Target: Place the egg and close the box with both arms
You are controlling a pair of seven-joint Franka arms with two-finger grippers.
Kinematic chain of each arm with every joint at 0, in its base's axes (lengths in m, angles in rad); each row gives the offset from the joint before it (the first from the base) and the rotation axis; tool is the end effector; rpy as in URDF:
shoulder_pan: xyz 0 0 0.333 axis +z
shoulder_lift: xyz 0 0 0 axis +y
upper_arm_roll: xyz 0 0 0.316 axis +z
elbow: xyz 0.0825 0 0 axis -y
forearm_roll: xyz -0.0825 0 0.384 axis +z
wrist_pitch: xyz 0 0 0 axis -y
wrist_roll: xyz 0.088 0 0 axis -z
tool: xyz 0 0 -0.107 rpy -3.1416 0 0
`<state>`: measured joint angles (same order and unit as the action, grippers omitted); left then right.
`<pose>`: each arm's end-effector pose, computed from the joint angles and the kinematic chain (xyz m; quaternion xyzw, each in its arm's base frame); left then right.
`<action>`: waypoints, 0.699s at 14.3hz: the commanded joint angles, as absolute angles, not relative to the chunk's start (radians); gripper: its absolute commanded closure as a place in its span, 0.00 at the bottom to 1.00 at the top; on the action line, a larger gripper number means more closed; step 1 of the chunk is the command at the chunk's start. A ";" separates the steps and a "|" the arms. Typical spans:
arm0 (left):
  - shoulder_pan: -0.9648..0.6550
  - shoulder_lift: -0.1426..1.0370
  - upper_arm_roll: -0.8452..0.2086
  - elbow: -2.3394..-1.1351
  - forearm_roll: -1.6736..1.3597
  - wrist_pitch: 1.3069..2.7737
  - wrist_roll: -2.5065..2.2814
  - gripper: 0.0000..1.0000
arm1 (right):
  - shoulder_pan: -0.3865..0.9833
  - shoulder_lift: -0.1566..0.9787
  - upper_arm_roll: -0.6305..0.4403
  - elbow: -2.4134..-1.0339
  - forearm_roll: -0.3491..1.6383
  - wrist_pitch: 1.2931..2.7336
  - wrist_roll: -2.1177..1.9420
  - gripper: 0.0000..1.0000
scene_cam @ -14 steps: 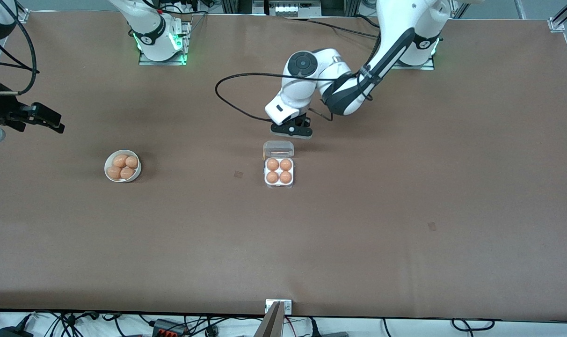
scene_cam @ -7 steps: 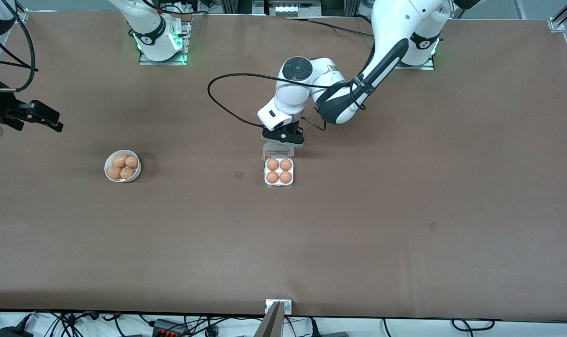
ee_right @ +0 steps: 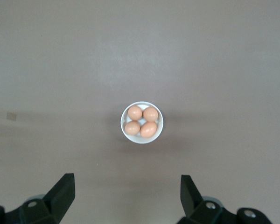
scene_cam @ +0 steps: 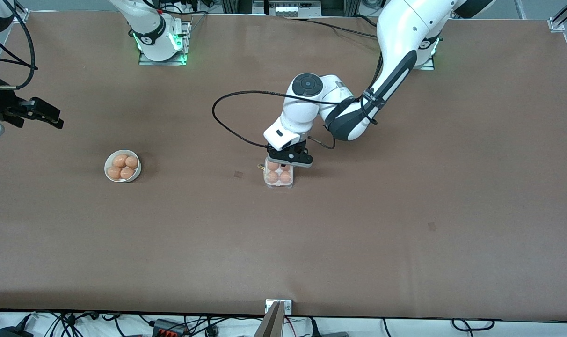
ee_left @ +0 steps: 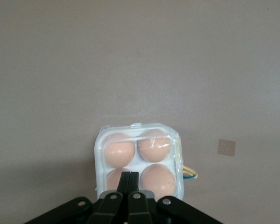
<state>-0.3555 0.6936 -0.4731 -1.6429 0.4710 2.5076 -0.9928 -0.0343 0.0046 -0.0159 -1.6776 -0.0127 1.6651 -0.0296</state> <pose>0.5126 -0.4900 0.2694 0.9905 -0.0236 0.0987 0.0924 0.5601 -0.0294 0.5794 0.9999 -0.0096 -0.0088 0.0060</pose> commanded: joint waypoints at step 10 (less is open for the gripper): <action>-0.047 0.505 -0.757 -1.559 0.430 1.745 -0.605 0.99 | -0.044 -0.009 -0.009 -1.654 -0.025 1.635 -0.043 0.00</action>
<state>-0.1989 0.5424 -0.6441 -1.5800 0.4660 1.8886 -0.8012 -0.0349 0.0037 -0.0147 -1.6604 -0.0129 1.6563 -0.0302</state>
